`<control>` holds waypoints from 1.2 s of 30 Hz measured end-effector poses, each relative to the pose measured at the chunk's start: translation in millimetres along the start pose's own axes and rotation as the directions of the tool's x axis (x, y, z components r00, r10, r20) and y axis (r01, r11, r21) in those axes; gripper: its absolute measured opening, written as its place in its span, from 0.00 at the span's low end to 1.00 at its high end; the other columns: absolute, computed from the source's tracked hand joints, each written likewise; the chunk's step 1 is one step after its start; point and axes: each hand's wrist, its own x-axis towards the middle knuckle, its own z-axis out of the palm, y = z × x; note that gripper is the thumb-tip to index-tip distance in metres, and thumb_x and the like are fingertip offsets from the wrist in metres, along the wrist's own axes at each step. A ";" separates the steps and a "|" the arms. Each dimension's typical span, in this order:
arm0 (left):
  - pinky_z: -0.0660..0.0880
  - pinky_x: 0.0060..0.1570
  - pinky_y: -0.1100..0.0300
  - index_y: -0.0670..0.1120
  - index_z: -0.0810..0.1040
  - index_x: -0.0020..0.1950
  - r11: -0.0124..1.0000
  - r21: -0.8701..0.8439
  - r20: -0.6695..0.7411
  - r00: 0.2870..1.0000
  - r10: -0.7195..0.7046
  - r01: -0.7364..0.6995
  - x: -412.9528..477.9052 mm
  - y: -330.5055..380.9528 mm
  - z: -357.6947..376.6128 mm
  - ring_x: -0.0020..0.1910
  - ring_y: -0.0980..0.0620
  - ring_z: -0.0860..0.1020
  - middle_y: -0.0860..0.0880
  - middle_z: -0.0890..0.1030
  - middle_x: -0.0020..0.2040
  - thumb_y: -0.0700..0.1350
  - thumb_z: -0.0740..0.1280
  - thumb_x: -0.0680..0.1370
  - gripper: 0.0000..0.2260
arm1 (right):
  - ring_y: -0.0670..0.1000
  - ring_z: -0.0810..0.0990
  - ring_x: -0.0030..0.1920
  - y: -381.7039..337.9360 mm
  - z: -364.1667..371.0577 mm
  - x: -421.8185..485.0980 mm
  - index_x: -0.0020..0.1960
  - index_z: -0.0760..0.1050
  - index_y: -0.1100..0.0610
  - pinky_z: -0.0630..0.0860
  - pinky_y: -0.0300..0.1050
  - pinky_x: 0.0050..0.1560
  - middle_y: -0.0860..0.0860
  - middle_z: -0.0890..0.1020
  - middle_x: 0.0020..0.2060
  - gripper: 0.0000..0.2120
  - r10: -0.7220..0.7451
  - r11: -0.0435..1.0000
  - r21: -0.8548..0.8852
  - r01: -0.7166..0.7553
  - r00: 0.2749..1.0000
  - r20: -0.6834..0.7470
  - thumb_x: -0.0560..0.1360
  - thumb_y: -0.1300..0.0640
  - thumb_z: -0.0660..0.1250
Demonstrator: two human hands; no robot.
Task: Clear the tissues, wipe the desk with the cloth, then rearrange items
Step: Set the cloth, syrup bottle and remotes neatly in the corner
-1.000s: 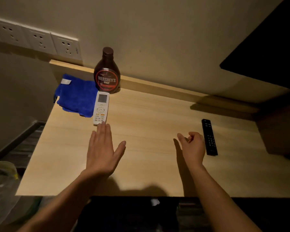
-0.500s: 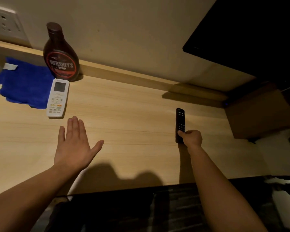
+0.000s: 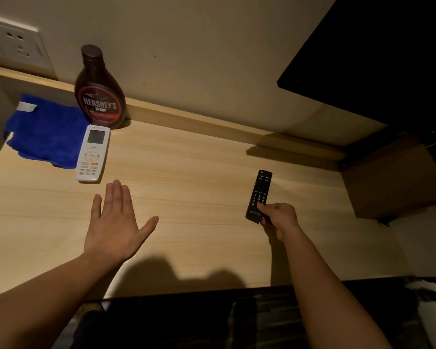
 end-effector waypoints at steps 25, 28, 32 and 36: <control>0.39 0.83 0.42 0.37 0.38 0.84 0.975 0.035 0.024 0.975 -0.219 0.218 -29.4 -115.5 -28.0 0.85 0.41 0.37 0.37 0.38 0.85 0.78 0.39 0.76 0.52 | 0.47 0.78 0.29 -53.9 248.8 -134.9 0.51 0.81 0.66 0.78 0.41 0.35 0.55 0.84 0.36 0.10 -0.212 0.976 0.056 0.210 0.866 0.452 0.75 0.60 0.77; 0.38 0.83 0.42 0.38 0.37 0.83 0.972 0.045 0.035 0.973 -0.230 0.229 -26.4 -113.3 -28.0 0.84 0.41 0.36 0.37 0.37 0.85 0.78 0.39 0.76 0.52 | 0.47 0.79 0.29 -62.7 267.2 -131.0 0.50 0.81 0.65 0.78 0.41 0.34 0.56 0.85 0.38 0.11 -0.227 0.969 0.016 0.245 0.868 0.441 0.74 0.58 0.78; 0.38 0.82 0.41 0.38 0.33 0.82 0.973 0.054 0.053 0.972 -0.228 0.226 -24.6 -115.1 -27.2 0.84 0.40 0.33 0.37 0.34 0.84 0.78 0.37 0.75 0.52 | 0.49 0.80 0.32 -72.3 280.8 -126.1 0.50 0.82 0.64 0.78 0.42 0.36 0.58 0.86 0.41 0.12 -0.239 0.961 -0.020 0.275 0.867 0.438 0.74 0.56 0.78; 0.37 0.82 0.40 0.38 0.32 0.82 0.973 0.059 0.066 0.972 -0.228 0.224 -23.9 -114.5 -27.8 0.83 0.40 0.31 0.37 0.32 0.83 0.78 0.37 0.75 0.52 | 0.49 0.80 0.32 -79.7 291.3 -126.4 0.49 0.82 0.63 0.75 0.38 0.32 0.56 0.86 0.39 0.11 -0.253 0.951 -0.048 0.305 0.860 0.444 0.75 0.56 0.77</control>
